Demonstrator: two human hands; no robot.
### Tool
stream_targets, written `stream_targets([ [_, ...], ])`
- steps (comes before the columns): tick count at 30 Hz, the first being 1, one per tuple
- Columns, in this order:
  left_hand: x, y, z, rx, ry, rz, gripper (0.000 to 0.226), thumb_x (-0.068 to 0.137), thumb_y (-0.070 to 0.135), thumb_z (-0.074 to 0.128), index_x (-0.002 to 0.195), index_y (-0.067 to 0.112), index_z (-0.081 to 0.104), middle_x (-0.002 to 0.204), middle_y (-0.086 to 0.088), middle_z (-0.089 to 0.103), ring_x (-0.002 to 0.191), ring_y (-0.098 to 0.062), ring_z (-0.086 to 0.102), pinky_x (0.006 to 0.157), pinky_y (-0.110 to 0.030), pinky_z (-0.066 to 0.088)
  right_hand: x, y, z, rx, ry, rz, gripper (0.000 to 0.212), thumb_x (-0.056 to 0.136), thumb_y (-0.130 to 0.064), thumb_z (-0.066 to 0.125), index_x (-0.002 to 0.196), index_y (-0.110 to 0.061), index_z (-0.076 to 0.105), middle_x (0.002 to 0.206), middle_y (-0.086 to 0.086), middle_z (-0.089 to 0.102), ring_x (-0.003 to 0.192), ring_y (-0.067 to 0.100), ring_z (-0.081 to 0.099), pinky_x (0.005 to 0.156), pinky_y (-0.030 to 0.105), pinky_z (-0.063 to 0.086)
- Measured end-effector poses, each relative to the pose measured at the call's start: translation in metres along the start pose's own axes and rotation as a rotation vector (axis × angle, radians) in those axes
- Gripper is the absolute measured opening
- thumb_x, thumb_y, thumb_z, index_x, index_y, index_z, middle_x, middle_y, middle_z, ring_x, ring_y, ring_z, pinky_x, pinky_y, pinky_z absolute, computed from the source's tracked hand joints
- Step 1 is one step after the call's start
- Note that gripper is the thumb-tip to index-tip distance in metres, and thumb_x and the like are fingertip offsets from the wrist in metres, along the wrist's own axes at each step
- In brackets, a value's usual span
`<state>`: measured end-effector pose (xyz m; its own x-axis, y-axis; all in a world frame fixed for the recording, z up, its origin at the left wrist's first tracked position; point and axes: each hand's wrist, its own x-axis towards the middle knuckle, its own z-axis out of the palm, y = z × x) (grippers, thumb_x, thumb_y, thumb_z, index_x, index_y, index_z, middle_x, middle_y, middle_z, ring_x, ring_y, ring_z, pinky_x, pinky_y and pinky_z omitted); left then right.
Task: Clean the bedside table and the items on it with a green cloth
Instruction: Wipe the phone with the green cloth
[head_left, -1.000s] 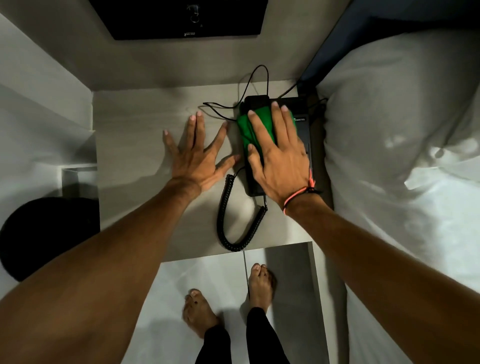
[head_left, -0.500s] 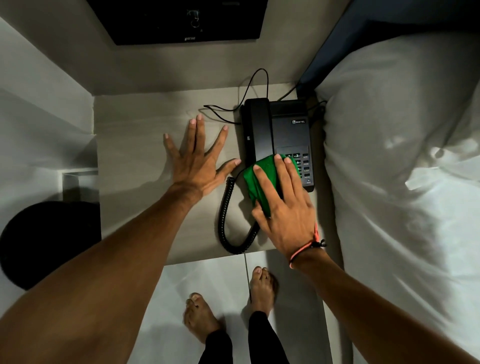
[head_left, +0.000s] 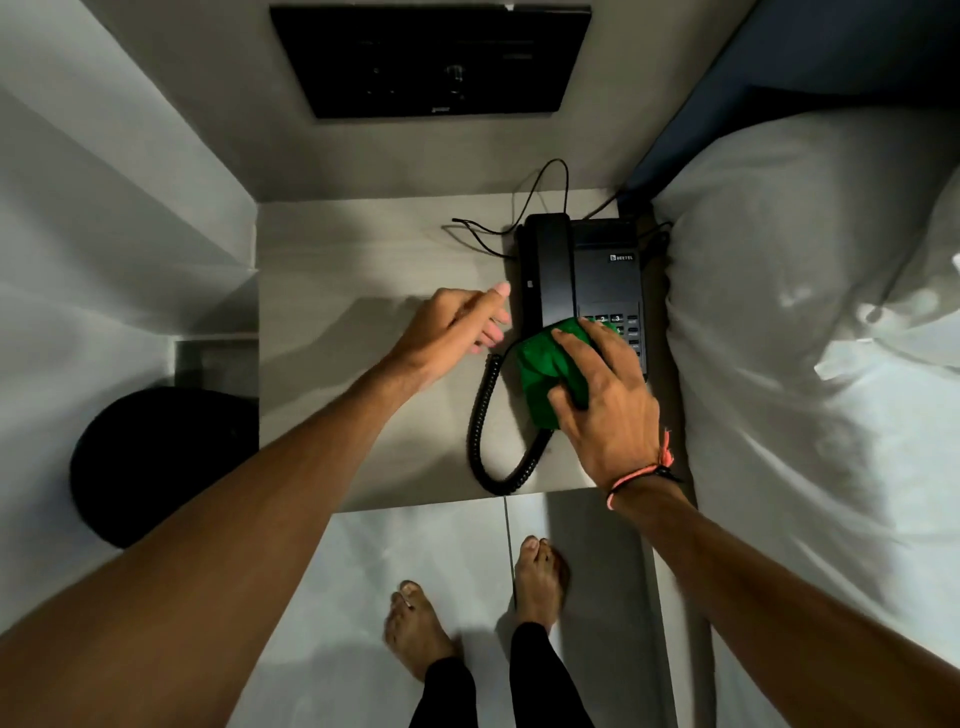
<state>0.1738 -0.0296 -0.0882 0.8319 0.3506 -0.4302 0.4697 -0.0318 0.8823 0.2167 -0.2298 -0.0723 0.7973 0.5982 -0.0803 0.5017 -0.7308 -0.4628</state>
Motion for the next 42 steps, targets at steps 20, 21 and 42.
stream_targets([
  [20,-0.064,-0.057,-0.165,-0.054,0.149,-0.223,0.029,0.089,-0.002,0.062,0.099,0.025,0.065,0.106,-0.004,0.069,0.085,-0.014,0.066,0.065,-0.028,0.055,0.015,-0.135,0.051,0.427,-0.399,-0.077,0.124,0.070,-0.036,0.086,0.156,-0.025,-0.002,0.160,0.000,0.027,0.139,0.007,0.028,0.107,0.013,0.019],
  [21,-0.061,-0.064,-0.169,-0.007,0.195,-0.227,0.028,0.089,-0.004,0.060,0.102,0.021,0.063,0.108,-0.007,0.066,0.081,-0.014,0.063,0.058,-0.025,0.052,0.018,-0.133,0.056,0.399,-0.387,-0.064,0.122,0.071,-0.038,0.085,0.156,-0.023,-0.001,0.160,0.002,0.027,0.142,0.013,0.030,0.108,0.017,0.019],
  [42,-0.078,-0.077,-0.071,0.956,0.316,-0.296,0.068,0.103,0.044,0.036,0.157,0.028,-0.002,0.162,-0.026,-0.009,0.150,-0.043,-0.005,0.117,-0.060,0.022,-0.005,-0.055,0.009,0.060,-0.284,-0.051,0.077,0.091,-0.038,0.062,0.154,-0.021,0.021,0.149,0.011,0.040,0.135,0.026,0.042,0.108,0.035,0.040],
])
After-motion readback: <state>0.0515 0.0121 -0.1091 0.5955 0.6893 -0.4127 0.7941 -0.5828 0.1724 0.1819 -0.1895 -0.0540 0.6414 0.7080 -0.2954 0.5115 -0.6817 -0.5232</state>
